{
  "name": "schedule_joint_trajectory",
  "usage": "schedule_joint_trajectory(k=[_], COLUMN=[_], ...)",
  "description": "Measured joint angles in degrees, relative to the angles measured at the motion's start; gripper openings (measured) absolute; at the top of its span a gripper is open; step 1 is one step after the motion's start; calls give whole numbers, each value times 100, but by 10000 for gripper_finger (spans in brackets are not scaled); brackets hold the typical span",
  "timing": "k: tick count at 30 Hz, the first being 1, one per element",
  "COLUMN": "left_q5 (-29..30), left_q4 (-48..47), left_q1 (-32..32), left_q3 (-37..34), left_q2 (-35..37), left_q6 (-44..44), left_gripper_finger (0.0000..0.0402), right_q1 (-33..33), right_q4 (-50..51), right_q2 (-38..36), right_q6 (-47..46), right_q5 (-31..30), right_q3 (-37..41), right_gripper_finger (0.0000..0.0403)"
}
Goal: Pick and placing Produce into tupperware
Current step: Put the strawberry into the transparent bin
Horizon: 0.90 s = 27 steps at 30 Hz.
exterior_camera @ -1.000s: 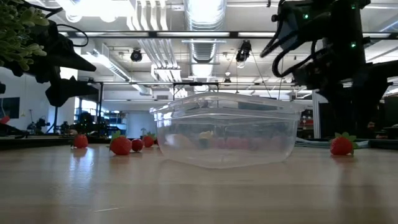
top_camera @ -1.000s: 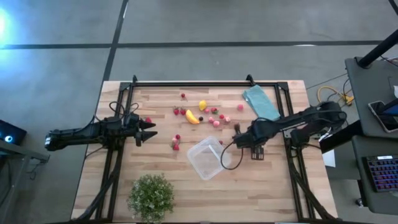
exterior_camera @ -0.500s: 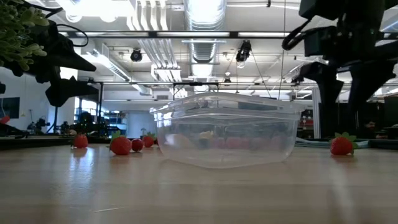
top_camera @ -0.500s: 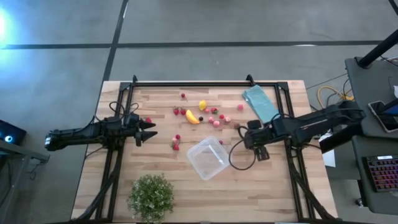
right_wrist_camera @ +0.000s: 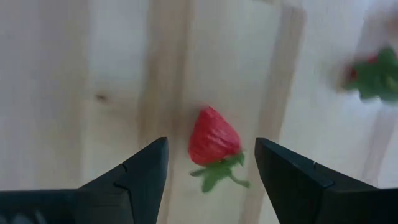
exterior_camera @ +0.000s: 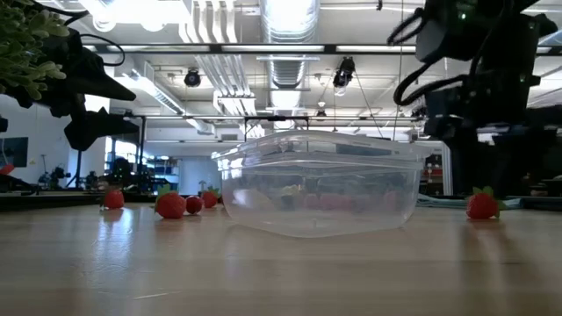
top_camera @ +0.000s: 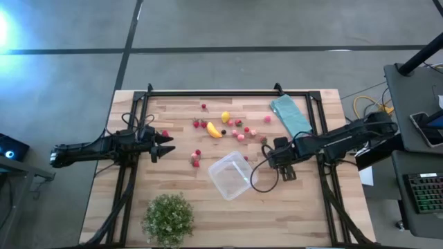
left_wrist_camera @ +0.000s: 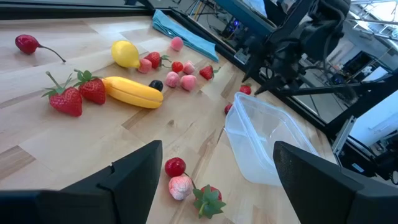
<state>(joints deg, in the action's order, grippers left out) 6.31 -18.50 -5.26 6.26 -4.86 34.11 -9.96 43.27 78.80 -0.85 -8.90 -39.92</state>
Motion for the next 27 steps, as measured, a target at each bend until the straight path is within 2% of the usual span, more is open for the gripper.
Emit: schedule_joint_trajectory(k=[16,20,27], left_q5=[-1,-4,-2], left_q4=[0,0,0], left_q1=[2,2,0], left_q3=[1,2,2], left_q2=[2,2,2], left_q6=[-2,-2,0], left_gripper_finger=[293,293,293], right_q1=[11,8,3], right_q4=[-187,-190,-193], right_q2=[549,648,625], right_q6=[-538,-712,-1011], right_q5=[-32,-30,-144], right_q3=[4,-8,2], right_gripper_finger=[228,209,149])
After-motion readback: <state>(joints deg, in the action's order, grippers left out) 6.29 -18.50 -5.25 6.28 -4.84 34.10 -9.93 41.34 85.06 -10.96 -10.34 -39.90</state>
